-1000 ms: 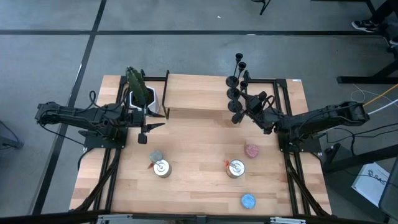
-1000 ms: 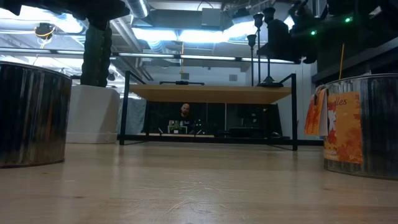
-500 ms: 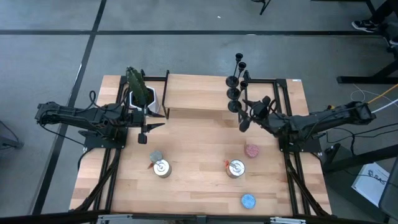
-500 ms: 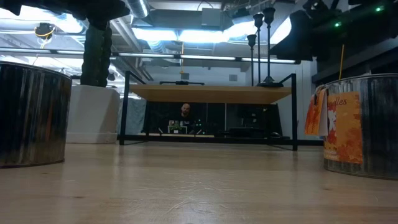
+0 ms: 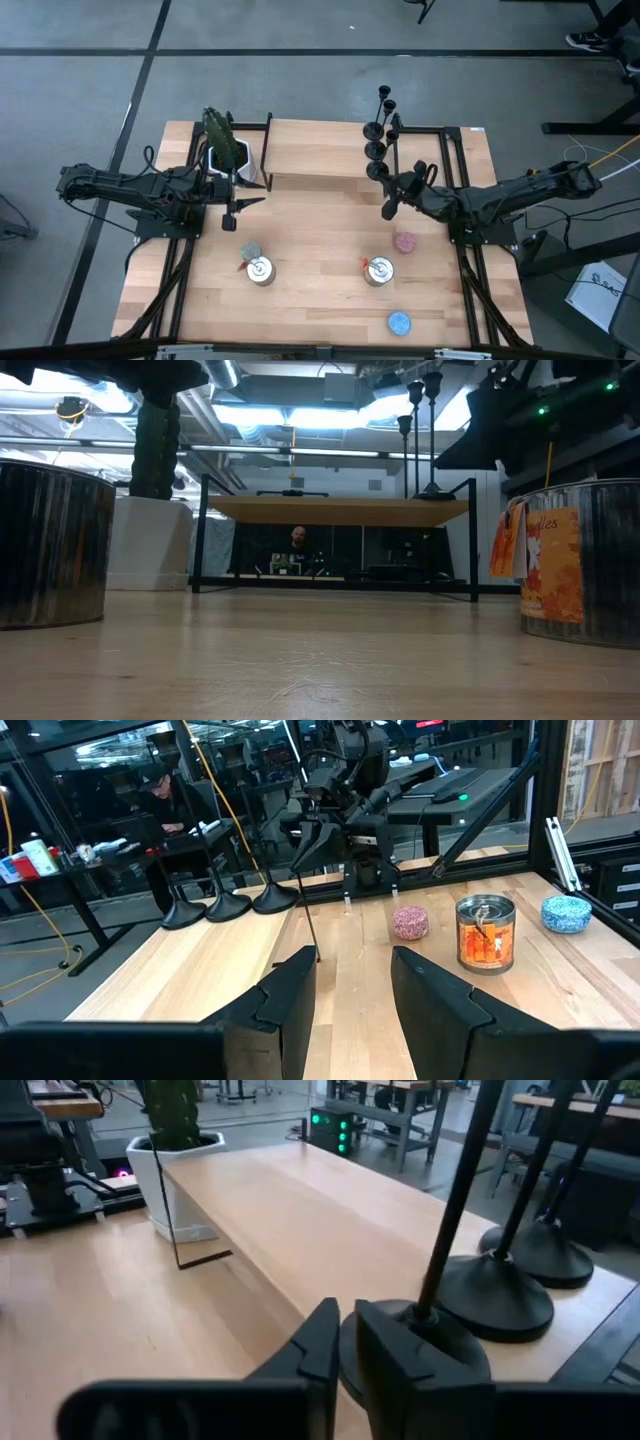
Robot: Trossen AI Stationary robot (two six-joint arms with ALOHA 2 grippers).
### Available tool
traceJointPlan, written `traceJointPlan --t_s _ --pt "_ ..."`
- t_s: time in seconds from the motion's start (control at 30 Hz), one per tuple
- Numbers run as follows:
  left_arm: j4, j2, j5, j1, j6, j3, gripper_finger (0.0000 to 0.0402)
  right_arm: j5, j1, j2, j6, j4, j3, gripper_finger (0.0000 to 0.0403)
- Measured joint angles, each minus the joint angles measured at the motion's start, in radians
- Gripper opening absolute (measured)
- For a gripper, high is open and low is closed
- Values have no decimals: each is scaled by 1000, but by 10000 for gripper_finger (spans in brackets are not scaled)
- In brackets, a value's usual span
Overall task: Pick & Place candle stick holders
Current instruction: Align the black candle holder with the other black candle holders on the shelf, then put the pink scented candle on the shelf
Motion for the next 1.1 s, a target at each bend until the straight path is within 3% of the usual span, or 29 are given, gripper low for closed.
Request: traceJointPlan --t_s 0.67,1.1 --pt "0 0 0 0 8 0 127 -2 -106 71 88 -32 0 28" --pt "0 0 0 0 8 0 127 -117 -76 30 88 -25 -1 28"
